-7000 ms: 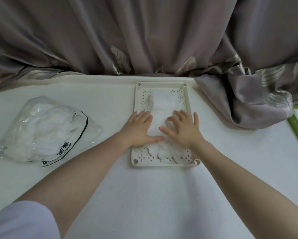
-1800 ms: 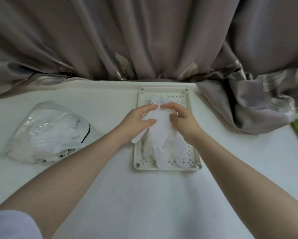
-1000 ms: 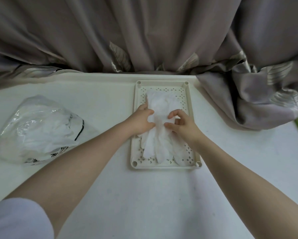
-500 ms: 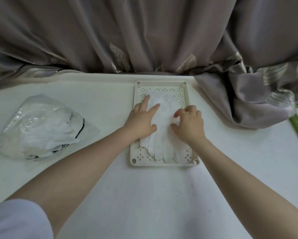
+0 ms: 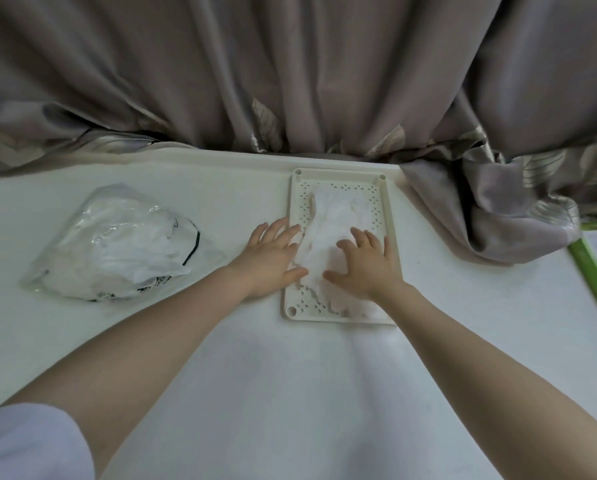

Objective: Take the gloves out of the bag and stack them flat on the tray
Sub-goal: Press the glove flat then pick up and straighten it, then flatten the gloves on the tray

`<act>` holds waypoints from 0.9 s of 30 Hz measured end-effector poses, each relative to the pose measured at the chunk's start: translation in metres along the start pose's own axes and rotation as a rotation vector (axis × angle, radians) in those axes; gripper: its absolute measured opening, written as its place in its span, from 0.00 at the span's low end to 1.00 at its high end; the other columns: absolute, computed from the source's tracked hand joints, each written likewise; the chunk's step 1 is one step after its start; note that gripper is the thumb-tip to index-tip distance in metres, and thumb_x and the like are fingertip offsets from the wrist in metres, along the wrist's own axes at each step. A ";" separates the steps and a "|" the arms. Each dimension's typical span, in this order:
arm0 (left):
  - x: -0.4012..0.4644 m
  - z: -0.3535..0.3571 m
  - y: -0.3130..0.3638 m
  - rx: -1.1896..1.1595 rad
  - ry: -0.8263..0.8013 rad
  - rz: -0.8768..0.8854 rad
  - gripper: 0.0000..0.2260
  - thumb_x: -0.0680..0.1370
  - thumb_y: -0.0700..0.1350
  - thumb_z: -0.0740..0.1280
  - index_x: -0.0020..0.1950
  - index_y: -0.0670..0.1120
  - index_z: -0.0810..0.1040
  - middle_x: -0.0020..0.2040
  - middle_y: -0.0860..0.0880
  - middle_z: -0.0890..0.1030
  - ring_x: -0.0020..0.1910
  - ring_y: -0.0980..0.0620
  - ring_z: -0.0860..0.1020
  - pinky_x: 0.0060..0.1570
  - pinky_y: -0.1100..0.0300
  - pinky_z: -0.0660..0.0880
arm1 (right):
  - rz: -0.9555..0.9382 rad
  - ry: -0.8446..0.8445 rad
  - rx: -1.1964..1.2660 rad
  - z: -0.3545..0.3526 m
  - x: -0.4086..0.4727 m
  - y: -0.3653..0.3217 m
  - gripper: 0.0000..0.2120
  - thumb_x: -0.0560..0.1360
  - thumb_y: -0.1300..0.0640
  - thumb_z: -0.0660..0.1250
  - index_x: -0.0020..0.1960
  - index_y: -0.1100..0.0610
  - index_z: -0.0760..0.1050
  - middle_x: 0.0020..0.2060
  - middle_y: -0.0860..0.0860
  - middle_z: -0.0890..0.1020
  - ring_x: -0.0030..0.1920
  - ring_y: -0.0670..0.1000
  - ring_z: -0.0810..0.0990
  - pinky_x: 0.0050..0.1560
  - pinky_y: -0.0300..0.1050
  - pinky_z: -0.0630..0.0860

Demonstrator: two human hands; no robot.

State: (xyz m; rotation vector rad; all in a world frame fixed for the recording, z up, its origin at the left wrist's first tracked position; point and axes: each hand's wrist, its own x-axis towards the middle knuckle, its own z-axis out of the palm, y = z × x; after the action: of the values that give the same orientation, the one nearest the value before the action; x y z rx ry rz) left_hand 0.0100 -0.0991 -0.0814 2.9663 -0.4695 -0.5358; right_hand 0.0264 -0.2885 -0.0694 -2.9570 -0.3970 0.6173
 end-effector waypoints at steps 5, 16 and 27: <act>-0.043 -0.008 -0.044 -0.011 0.177 -0.066 0.16 0.81 0.50 0.57 0.68 0.51 0.71 0.78 0.49 0.49 0.76 0.46 0.40 0.71 0.52 0.38 | -0.148 0.161 0.202 -0.014 0.007 -0.069 0.21 0.78 0.49 0.61 0.69 0.55 0.68 0.68 0.55 0.71 0.68 0.57 0.68 0.70 0.51 0.61; -0.129 -0.019 -0.155 0.056 0.516 -0.254 0.09 0.76 0.38 0.65 0.48 0.51 0.82 0.78 0.47 0.54 0.76 0.39 0.42 0.66 0.52 0.27 | -0.403 0.031 0.478 0.013 0.014 -0.219 0.15 0.78 0.64 0.59 0.64 0.61 0.73 0.60 0.55 0.78 0.60 0.55 0.76 0.56 0.38 0.67; -0.144 -0.011 -0.198 -0.082 0.294 -0.185 0.20 0.70 0.58 0.70 0.61 0.57 0.76 0.78 0.51 0.38 0.74 0.46 0.33 0.71 0.48 0.33 | -0.098 0.010 0.614 0.029 0.029 -0.258 0.05 0.74 0.54 0.67 0.48 0.54 0.75 0.39 0.45 0.77 0.46 0.51 0.75 0.50 0.45 0.67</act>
State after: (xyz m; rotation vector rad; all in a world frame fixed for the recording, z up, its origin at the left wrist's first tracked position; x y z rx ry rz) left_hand -0.0587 0.1341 -0.0523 2.9536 -0.1434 -0.1219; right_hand -0.0200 -0.0316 -0.0698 -2.3418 -0.2837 0.5834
